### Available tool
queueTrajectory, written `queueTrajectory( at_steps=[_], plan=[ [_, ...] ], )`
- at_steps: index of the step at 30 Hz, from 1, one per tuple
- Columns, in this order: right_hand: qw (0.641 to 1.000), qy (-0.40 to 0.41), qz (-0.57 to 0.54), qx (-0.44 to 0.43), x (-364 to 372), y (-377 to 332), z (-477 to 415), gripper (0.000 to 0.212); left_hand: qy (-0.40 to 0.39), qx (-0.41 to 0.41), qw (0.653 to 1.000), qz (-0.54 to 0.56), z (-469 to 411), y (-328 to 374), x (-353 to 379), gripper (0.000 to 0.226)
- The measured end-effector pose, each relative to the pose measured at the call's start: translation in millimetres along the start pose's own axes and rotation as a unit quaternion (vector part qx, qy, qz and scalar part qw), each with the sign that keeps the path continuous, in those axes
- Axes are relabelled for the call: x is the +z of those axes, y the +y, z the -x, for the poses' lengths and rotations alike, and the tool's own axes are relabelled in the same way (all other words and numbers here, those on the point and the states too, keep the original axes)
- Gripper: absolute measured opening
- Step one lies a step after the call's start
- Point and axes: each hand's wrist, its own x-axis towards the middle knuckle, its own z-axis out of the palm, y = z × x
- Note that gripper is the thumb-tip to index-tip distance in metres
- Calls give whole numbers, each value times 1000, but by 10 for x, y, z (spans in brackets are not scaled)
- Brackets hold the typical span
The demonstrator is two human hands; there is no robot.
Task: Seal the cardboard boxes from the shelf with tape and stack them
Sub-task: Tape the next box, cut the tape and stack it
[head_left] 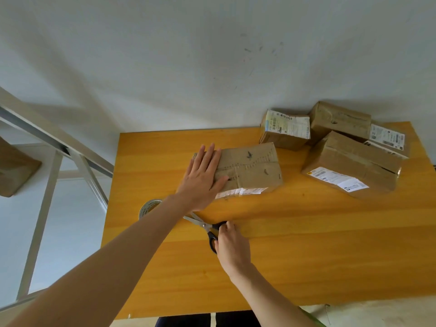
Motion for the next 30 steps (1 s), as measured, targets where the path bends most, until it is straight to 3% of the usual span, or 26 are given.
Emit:
queueTrajectory(
  at_steps=[2,5,7,10,13,15,18,21,24,30],
  plan=[
    [1000,-7,17,-16,47,11,-19,28,8,2,1000,-7,9,-7,6,70],
    [998,29,44,-40,-14,21,-2,48,24,15,998,-52,46,17,10,60],
    [990,125,25,-64,-165,32,68,47,39,18,996,-82,82,62,14,57],
    [932,342,-76,-90,-416,68,6,21,88,-12,994,-60,95,183,1,55],
    [884,446,-135,-50,-945,77,-304,14,127,-93,987,-7,-33,323,-45,53],
    [900,422,-102,-32,-1308,96,-569,22,125,-125,984,-13,-186,392,-88,52],
    [965,260,-24,1,-1592,227,-929,44,92,-134,986,-31,-409,436,-114,52],
    [986,164,1,17,-1571,353,-1162,56,45,-155,985,-65,-536,439,-74,53],
    [986,160,24,28,-1422,378,-1245,59,77,-165,978,-101,-550,460,-15,50],
    [965,252,63,44,-1315,346,-1331,54,102,-171,973,-120,-607,470,4,51]
  ],
)
